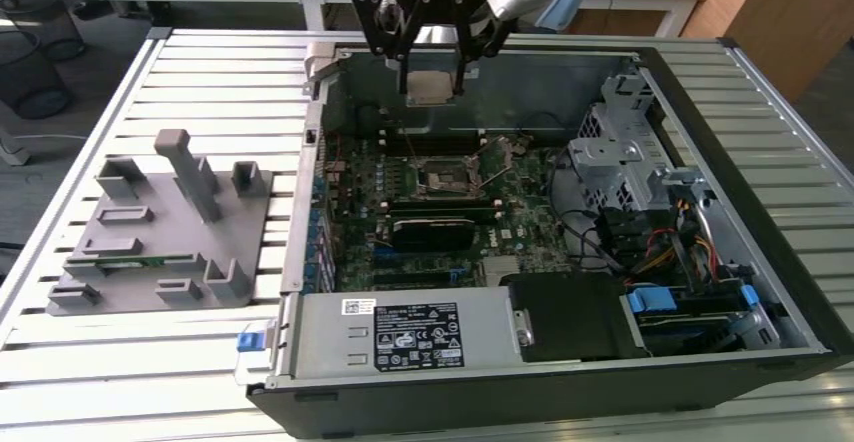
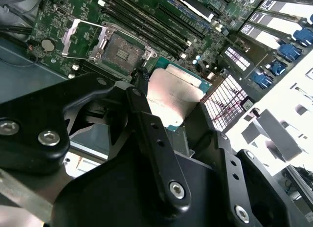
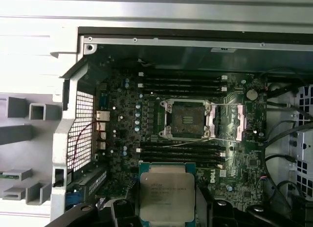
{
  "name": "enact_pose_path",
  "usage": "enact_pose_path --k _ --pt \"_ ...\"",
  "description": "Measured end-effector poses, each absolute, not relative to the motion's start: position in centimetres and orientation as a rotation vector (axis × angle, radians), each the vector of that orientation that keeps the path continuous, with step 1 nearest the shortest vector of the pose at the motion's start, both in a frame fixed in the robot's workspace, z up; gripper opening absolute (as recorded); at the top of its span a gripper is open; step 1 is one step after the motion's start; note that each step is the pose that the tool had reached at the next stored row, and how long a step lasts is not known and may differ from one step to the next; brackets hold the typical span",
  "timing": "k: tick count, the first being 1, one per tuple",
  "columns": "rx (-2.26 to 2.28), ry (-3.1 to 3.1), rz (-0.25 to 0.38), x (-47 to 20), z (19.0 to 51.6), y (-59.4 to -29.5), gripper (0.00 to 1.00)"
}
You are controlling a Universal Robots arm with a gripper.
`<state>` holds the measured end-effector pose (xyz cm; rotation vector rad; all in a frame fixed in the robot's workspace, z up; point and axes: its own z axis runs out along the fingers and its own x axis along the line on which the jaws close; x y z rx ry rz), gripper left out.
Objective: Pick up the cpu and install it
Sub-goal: 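Place the cpu into insertion slot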
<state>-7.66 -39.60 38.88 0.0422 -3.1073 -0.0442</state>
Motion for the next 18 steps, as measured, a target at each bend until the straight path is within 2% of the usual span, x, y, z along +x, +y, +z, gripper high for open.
enact_pose_path --k 18 --pt "-0.067 -3.108 -0.058 -6.3 38.3 -39.5 0.54"
